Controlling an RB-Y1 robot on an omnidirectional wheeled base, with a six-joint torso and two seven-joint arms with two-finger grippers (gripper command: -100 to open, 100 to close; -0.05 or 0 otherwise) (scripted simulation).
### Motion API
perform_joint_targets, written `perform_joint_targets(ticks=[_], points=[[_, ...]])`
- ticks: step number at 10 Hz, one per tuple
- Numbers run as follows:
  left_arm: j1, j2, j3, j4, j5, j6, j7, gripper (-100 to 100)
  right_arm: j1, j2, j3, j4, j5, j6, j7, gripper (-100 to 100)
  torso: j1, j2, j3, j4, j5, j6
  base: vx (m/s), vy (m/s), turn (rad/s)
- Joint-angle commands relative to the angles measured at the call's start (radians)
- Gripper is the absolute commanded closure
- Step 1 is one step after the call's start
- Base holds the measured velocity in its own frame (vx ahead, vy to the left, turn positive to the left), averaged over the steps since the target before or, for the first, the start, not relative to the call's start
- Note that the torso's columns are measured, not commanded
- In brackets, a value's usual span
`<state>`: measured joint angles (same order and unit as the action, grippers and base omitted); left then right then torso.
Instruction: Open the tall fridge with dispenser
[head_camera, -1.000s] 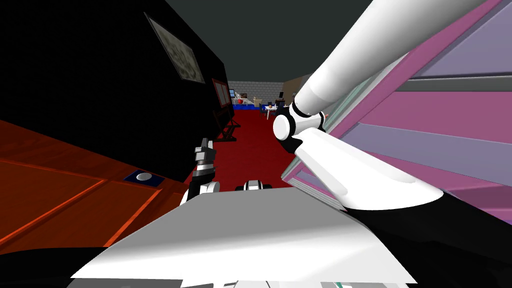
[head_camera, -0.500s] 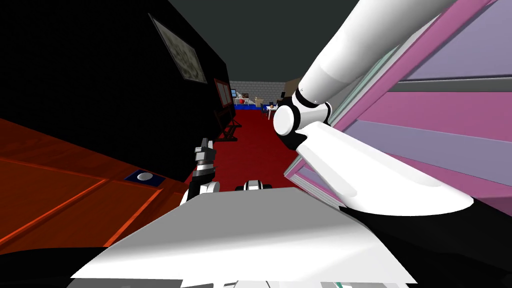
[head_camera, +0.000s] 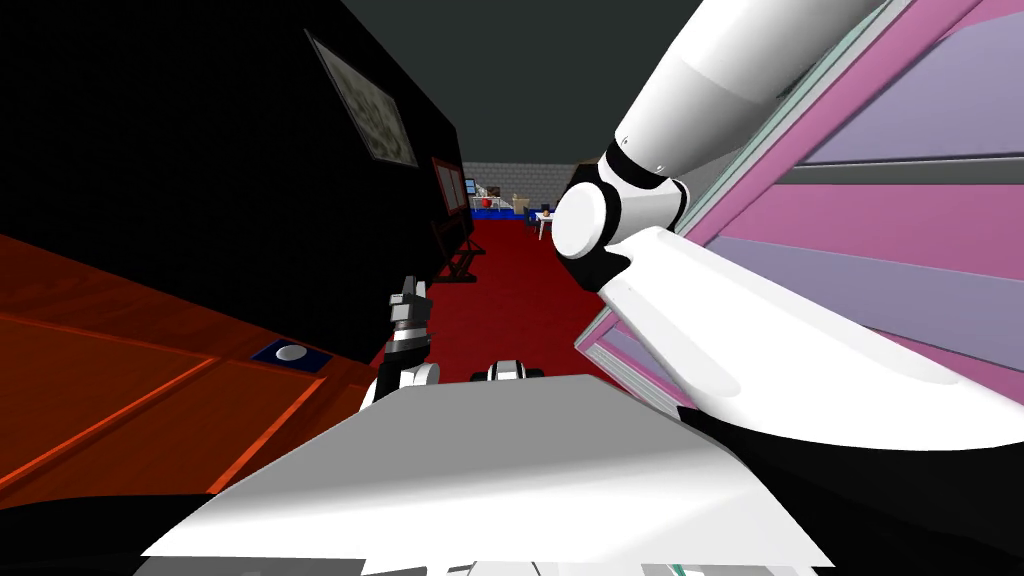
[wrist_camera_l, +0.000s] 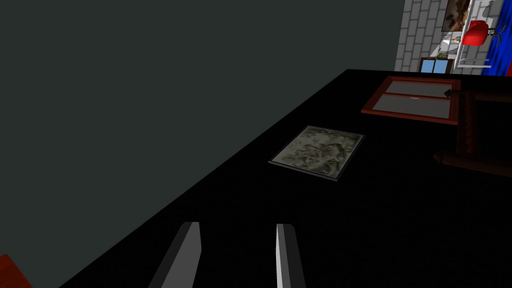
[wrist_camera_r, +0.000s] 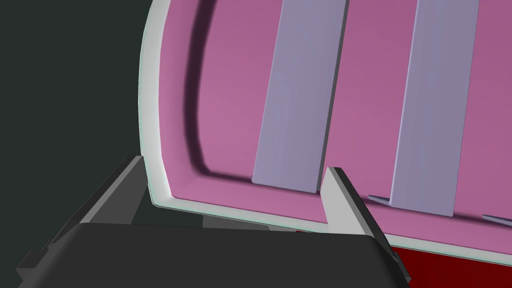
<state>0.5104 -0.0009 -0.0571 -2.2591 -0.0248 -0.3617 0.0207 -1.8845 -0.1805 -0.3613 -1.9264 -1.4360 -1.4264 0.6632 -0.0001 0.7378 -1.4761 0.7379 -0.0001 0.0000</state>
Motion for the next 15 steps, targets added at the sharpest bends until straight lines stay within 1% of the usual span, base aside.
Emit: perform_joint_targets(ticks=[1,6,10,13,15], points=[[0.000,0.000,0.000,0.000,0.000,0.000,0.000,0,-0.044,-0.024,-0.020,0.058,-0.011,0.014,0.002,-100,0.000,0.000,0.000,0.000,0.000,0.000,0.028,-0.004,0.037],[0.000,0.000,0.000,0.000,0.000,0.000,0.000,0,-0.136,-0.079,-0.060,0.187,-0.032,0.041,0.007,-100,0.000,0.000,0.000,0.000,0.000,0.000,0.031,-0.005,0.048],[0.000,0.000,0.000,0.000,0.000,0.000,0.000,0,-0.214,-0.115,-0.093,0.289,-0.049,0.063,0.010,-100,0.000,0.000,0.000,0.000,0.000,0.000,0.032,-0.006,0.046],[0.000,0.000,0.000,0.000,0.000,0.000,0.000,0,-0.275,-0.133,-0.112,0.348,-0.059,0.076,0.013,-100,0.000,0.000,0.000,0.000,0.000,0.000,0.029,-0.006,0.040],[0.000,0.000,0.000,0.000,0.000,0.000,0.000,0,-0.312,-0.142,-0.119,0.370,-0.063,0.081,0.014,-100,0.000,0.001,0.001,0.000,0.000,0.000,0.018,-0.006,0.022]])
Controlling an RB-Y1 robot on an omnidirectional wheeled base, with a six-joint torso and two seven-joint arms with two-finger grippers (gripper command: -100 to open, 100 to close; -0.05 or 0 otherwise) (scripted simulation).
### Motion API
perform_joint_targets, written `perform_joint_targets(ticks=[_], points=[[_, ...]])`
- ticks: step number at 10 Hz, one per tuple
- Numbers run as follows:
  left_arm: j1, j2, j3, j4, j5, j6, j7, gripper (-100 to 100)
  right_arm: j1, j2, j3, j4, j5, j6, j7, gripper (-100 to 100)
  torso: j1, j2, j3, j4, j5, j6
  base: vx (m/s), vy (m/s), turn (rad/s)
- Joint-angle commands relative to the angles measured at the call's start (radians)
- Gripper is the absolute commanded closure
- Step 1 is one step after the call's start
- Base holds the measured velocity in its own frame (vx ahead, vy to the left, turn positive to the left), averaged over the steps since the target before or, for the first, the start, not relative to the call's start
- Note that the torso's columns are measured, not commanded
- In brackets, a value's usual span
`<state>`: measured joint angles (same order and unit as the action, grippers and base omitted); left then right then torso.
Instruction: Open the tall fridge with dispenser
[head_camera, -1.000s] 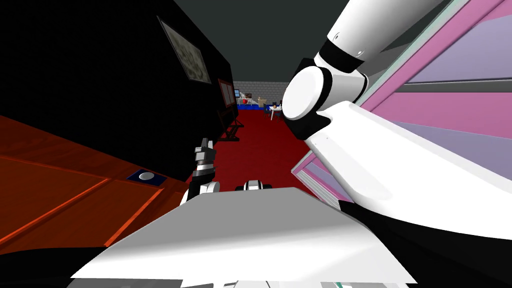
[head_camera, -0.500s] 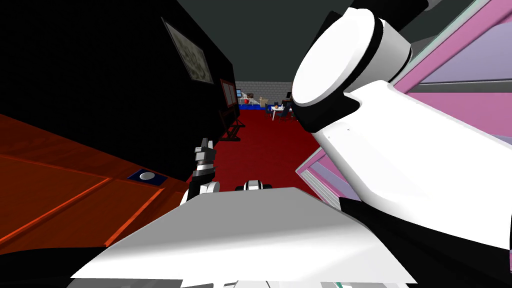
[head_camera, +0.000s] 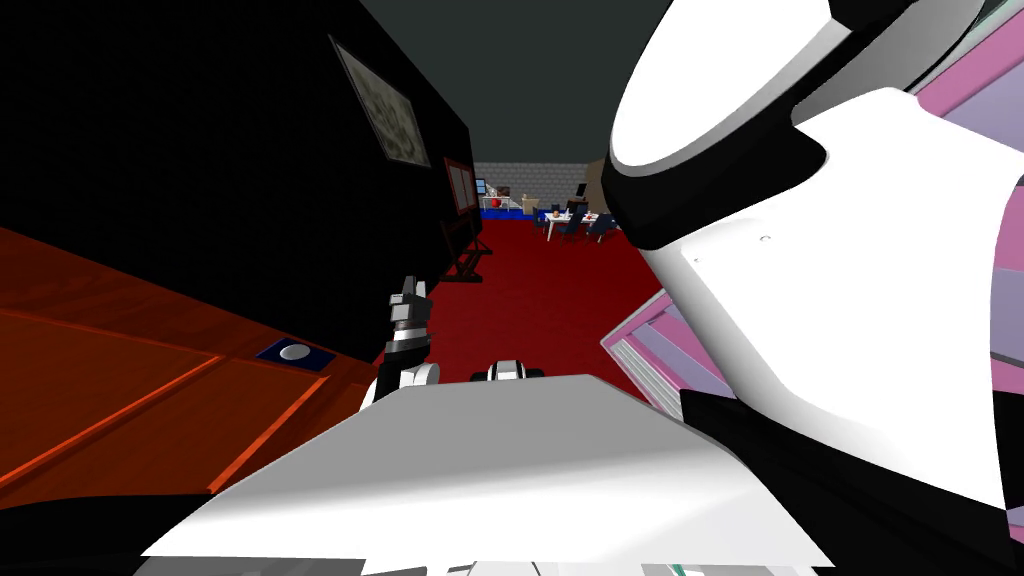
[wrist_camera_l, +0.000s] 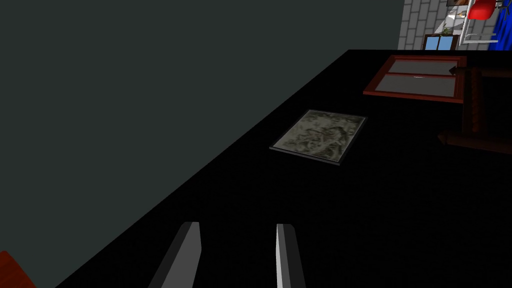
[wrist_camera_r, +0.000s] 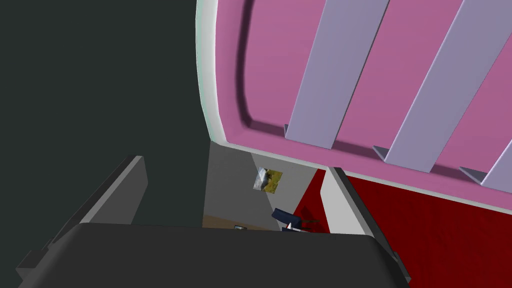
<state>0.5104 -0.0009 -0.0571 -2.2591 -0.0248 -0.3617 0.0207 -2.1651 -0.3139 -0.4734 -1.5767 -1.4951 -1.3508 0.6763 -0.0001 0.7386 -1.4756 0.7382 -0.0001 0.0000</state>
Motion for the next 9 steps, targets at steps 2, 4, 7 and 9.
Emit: perform_joint_targets(ticks=[2,4,7,9], points=[[0.000,0.000,0.000,0.000,0.000,0.000,0.000,0,-0.050,-0.021,-0.006,0.040,-0.009,0.002,0.008,-100,0.000,0.000,0.000,0.000,0.000,0.000,0.026,-0.039,-0.016],[0.000,0.000,0.000,0.000,0.000,0.000,0.000,0,-0.056,-0.043,0.004,0.071,-0.024,-0.001,-0.009,-100,-0.001,-0.001,-0.001,-0.001,-0.001,0.000,0.019,-0.017,-0.008],[0.000,0.000,0.000,0.000,0.000,0.000,0.000,0,-0.085,-0.099,0.021,0.147,-0.062,-0.005,-0.036,-100,0.004,0.000,0.000,0.000,0.002,0.000,0.007,0.047,-0.012],[0.000,0.000,0.000,0.000,0.000,0.000,0.000,0,-0.100,-0.127,0.029,0.185,-0.081,-0.008,-0.049,-100,0.000,-0.001,0.000,0.000,0.000,0.000,0.008,0.047,-0.012]])
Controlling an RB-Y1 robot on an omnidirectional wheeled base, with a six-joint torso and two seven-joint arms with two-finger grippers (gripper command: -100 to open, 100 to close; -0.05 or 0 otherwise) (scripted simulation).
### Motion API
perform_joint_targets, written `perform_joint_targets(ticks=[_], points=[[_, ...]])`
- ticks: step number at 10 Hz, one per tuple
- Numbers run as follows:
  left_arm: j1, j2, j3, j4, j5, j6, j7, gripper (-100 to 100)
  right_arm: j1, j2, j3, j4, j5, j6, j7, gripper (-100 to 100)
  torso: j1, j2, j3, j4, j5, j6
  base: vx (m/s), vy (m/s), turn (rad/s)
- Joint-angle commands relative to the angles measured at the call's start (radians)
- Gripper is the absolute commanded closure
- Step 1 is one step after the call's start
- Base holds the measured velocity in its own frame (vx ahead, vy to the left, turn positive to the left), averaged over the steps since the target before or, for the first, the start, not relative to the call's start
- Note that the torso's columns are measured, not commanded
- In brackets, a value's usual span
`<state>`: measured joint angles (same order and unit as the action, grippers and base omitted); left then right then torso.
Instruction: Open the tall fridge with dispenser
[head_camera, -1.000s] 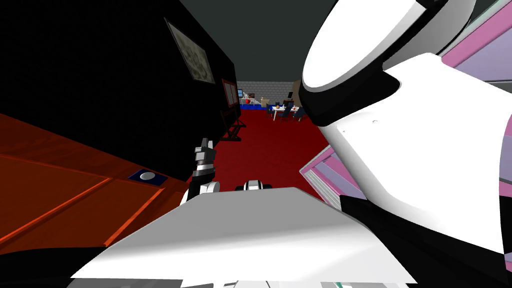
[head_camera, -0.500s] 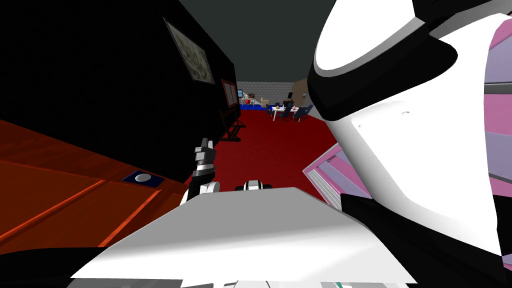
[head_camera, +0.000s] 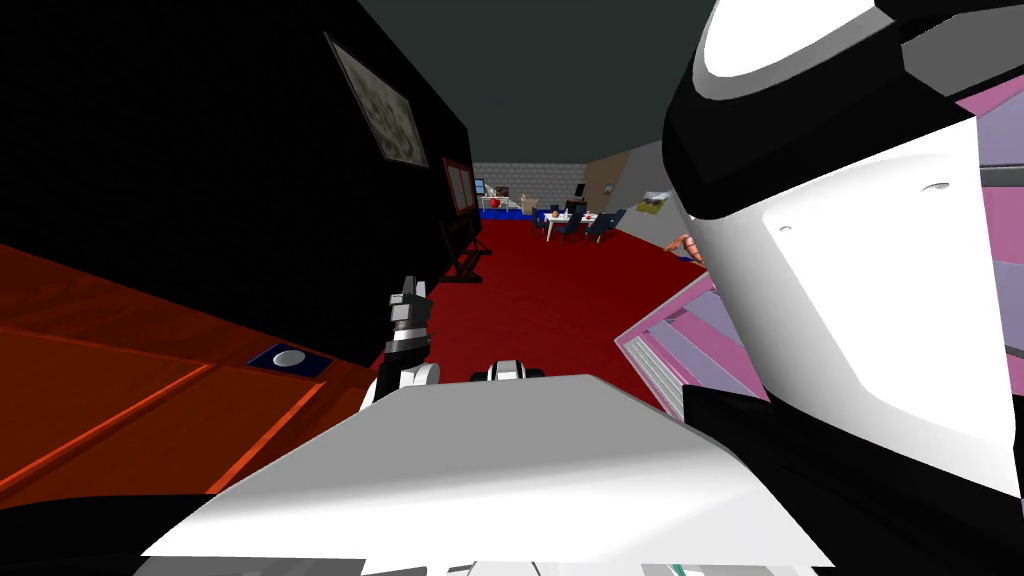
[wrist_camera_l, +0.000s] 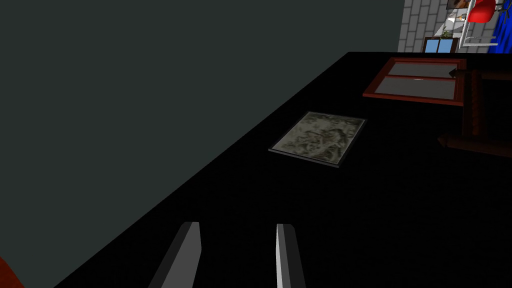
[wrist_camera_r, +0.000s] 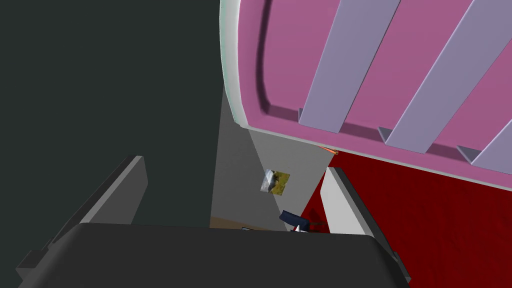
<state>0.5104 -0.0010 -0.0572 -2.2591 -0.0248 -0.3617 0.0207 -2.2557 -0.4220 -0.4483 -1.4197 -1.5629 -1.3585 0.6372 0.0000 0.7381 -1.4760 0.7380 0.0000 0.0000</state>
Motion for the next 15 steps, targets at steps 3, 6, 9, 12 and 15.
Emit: perform_joint_targets(ticks=[3,6,9,12,15], points=[[0.000,0.000,0.000,0.000,0.000,0.000,0.000,0,-0.052,-0.102,0.028,0.127,-0.070,-0.007,-0.050,-100,0.000,0.000,0.000,0.000,0.000,0.000,0.010,0.049,-0.014],[0.000,0.000,0.000,0.000,0.000,0.000,0.000,0,-0.081,-0.158,0.045,0.211,-0.107,-0.012,-0.077,-100,-0.001,0.000,0.000,0.000,0.000,0.000,0.005,0.040,-0.011],[0.000,0.000,0.000,0.000,0.000,0.000,0.000,0,-0.093,-0.181,0.051,0.246,-0.123,-0.014,-0.088,-100,0.000,0.000,0.000,0.000,0.000,0.000,0.008,0.038,-0.010],[0.000,0.000,0.000,0.000,0.000,0.000,0.000,0,-0.093,-0.181,0.051,0.249,-0.123,-0.014,-0.090,0,-0.001,0.000,0.000,0.000,0.000,0.000,0.000,0.000,0.000],[0.000,0.000,0.000,0.000,0.000,0.000,0.000,0,-0.093,-0.181,0.051,0.249,-0.123,-0.014,-0.090,0,0.000,0.000,0.000,0.000,0.000,0.000,0.000,0.000,0.000]])
